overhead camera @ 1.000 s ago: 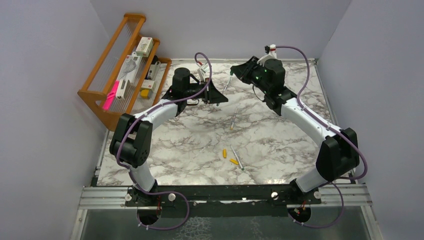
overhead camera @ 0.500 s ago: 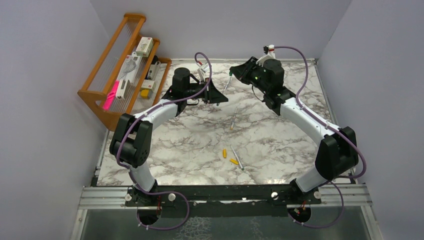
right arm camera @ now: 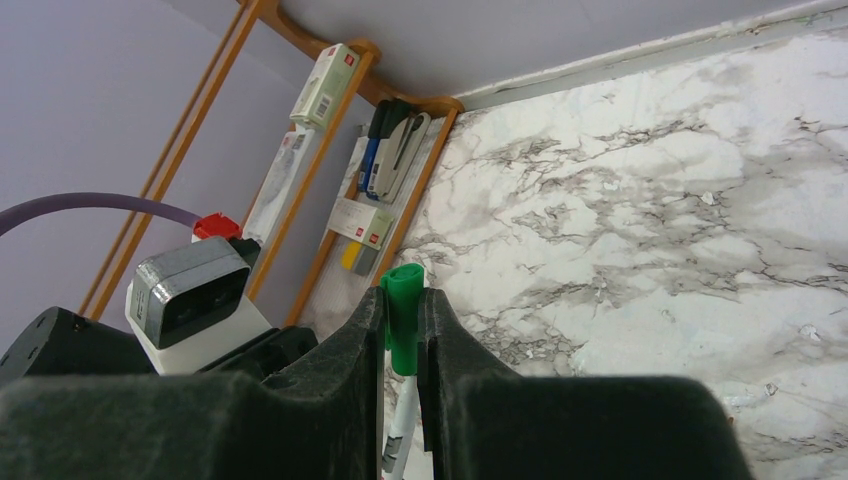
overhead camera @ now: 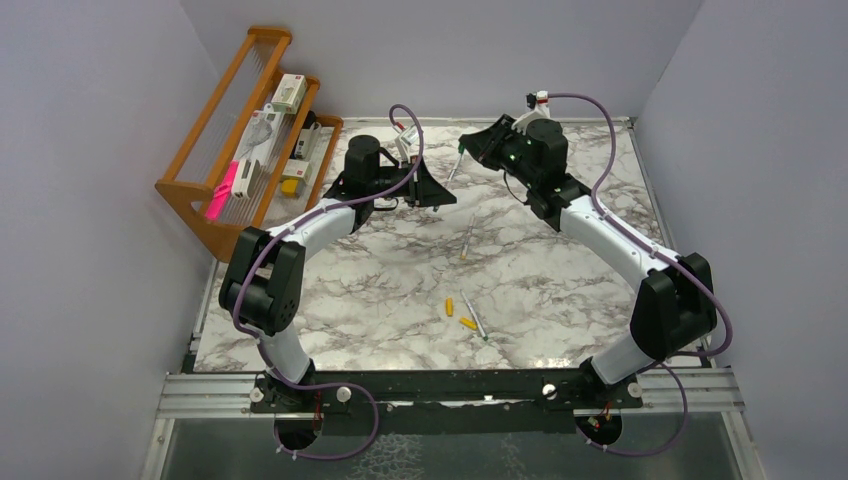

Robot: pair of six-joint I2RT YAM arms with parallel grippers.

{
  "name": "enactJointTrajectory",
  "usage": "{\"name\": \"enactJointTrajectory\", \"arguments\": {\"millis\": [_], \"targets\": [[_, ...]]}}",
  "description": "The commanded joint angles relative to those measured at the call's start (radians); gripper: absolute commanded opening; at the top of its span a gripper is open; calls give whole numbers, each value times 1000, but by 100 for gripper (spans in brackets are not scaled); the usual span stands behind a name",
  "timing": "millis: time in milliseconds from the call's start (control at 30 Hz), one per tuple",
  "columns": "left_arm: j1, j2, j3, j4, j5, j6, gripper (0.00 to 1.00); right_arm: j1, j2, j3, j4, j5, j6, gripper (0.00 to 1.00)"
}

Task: Insert the pens into the pen caps

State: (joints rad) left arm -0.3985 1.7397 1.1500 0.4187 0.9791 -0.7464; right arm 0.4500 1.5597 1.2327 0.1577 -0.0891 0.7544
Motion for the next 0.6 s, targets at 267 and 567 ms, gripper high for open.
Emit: {"name": "enactJointTrajectory", "arguments": {"millis": [267, 567], "targets": [[3, -25, 28, 38, 21, 4, 0, -5, -10, -36, 24, -37, 20, 1], [8, -33, 16, 38, 2, 4, 0, -5, -36, -86, 49, -64, 64, 1]]}}
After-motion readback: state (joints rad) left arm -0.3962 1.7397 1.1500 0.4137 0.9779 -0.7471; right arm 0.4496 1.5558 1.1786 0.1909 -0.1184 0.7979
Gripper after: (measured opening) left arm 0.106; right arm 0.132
